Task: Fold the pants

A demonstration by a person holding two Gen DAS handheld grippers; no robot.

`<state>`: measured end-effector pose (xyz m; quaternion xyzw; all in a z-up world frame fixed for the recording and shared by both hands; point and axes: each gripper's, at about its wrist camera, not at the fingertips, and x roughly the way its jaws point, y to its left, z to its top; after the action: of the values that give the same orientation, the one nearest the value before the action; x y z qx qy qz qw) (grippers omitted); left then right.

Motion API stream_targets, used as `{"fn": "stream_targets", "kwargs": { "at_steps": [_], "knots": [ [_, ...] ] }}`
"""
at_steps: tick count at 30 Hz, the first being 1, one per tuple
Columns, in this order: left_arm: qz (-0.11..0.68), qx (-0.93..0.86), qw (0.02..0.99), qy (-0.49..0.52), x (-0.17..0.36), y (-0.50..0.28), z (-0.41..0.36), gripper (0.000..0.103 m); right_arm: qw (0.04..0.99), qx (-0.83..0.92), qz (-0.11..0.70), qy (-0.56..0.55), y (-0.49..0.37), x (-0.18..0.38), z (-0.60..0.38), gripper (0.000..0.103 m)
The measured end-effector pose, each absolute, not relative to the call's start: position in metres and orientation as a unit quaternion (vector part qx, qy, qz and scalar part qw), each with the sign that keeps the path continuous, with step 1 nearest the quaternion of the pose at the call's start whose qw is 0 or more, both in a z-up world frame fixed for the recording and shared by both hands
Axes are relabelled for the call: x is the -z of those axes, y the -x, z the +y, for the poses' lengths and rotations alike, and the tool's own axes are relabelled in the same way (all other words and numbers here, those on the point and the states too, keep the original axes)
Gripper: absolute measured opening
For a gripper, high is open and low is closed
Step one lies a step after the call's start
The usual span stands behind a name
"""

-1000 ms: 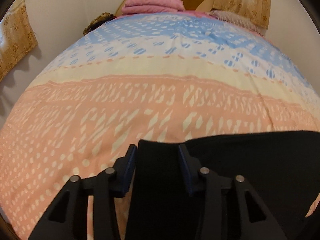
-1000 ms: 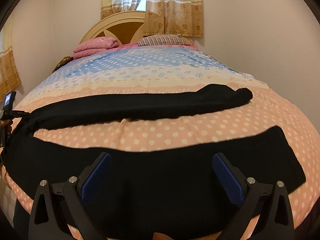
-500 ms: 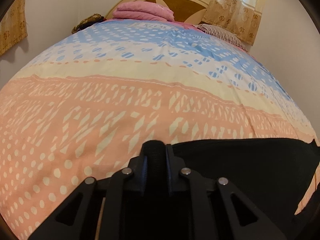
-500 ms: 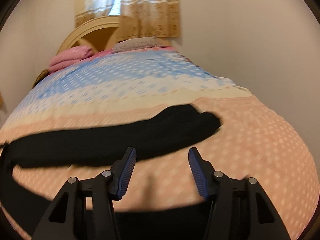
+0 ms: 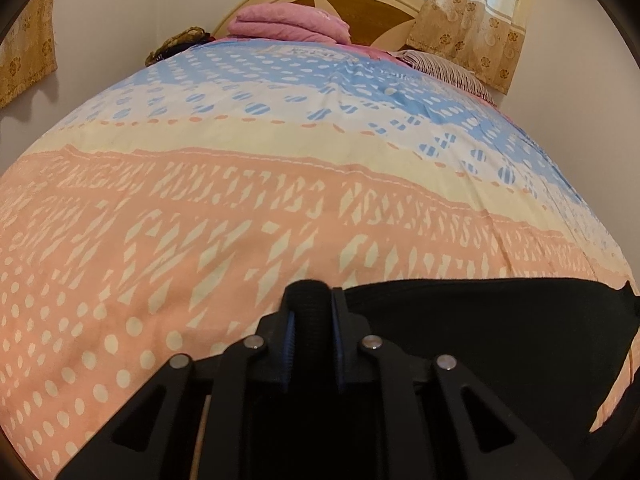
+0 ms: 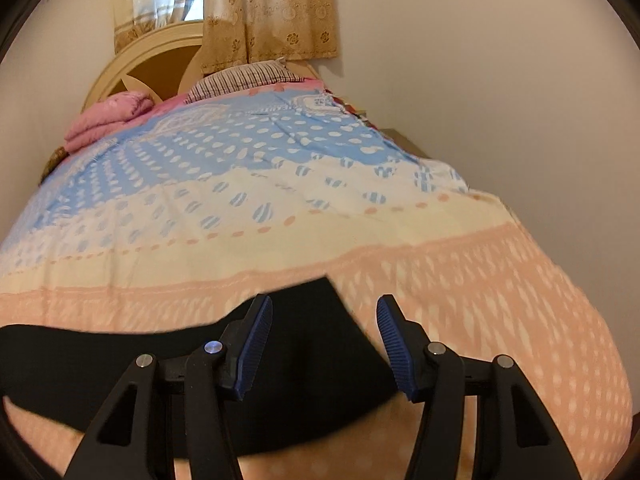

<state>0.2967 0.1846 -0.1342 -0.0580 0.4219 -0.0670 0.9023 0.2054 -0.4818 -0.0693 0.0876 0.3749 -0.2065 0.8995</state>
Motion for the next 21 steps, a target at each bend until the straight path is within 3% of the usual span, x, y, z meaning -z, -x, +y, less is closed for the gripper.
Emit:
{"fn": "stream_targets", "kwargs": {
  "at_steps": [16, 21],
  "knots": [
    [0.423, 0.061, 0.903, 0.049, 0.135, -0.302, 0.182, 0.017, 0.850, 0.147, 0.485, -0.142, -0.255, 0.127, -0.513, 0.056],
    [0.423, 0.060, 0.903, 0.049, 0.134, -0.302, 0.181, 0.017, 0.843, 0.153, 0.505, -0.103, -0.261, 0.132, -0.503, 0.057]
  ]
}}
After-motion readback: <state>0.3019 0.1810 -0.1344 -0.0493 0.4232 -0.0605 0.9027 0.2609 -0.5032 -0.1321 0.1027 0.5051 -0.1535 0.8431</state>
